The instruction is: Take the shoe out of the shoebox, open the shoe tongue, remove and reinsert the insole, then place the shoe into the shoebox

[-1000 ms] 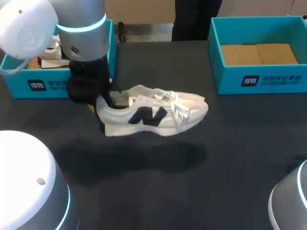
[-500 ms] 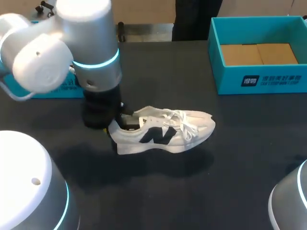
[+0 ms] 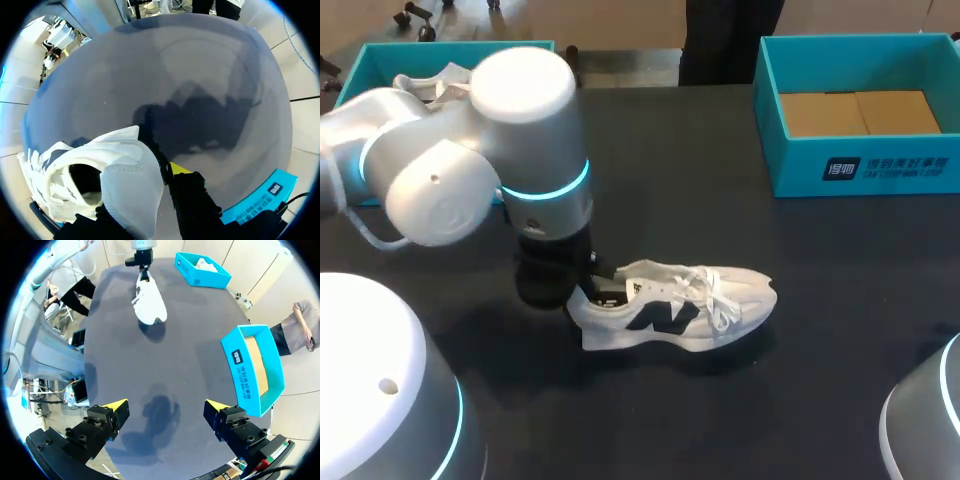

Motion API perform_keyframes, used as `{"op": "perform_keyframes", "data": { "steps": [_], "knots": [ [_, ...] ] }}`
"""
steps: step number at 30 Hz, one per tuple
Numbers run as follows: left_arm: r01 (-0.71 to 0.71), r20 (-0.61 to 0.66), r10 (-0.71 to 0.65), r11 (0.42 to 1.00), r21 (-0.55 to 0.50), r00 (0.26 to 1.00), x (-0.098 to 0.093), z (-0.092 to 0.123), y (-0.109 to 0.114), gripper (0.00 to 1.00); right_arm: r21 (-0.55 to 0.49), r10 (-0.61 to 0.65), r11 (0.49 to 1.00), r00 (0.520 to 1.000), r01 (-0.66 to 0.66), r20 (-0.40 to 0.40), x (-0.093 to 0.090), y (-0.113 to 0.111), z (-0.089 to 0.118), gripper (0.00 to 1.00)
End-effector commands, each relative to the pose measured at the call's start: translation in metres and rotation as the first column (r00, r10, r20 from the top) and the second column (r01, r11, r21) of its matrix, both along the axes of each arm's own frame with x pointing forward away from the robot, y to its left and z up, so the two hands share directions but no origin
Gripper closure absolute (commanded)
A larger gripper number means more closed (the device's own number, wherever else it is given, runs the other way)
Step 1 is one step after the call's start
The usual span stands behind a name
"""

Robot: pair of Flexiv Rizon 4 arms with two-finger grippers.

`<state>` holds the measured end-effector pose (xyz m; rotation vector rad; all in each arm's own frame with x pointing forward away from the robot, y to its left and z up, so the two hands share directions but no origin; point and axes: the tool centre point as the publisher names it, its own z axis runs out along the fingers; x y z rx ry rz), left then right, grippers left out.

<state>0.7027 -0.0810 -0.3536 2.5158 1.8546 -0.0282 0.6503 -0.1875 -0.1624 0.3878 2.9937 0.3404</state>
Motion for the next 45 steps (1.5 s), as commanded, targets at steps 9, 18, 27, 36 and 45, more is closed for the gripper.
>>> {"op": "perform_keyframes", "data": {
  "steps": [9, 18, 27, 36, 45],
  "knots": [
    [-0.019, -0.025, 0.020, 0.998, 0.056, 0.999, 0.008, -0.039, -0.017, 1.00, -0.002, 0.000, 1.000, 1.000, 0.000, -0.005, 0.002, 0.001, 0.000, 0.00],
    [-0.041, -0.030, 0.043, 0.996, 0.075, 0.999, -0.002, -0.044, -0.007, 1.00, -0.002, 0.000, 1.000, 1.000, 0.000, -0.005, 0.002, 0.001, 0.000, 0.00],
    [-0.087, 0.009, 0.087, 0.991, 0.103, 0.996, -0.004, -0.042, 0.008, 1.00, -0.002, 0.000, 1.000, 1.000, 0.000, -0.005, 0.002, 0.001, 0.000, 0.00],
    [-0.078, -0.006, 0.080, 0.990, 0.118, 0.997, -0.002, -0.042, 0.010, 0.66, -0.002, 0.000, 1.000, 1.000, 0.000, -0.005, 0.002, 0.001, 0.000, 0.00],
    [-0.049, -0.032, 0.051, 0.997, 0.068, 0.998, -0.002, -0.025, 0.011, 0.00, -0.002, 0.000, 1.000, 1.000, 0.000, -0.005, 0.002, 0.001, 0.000, 0.00]
  ]
}}
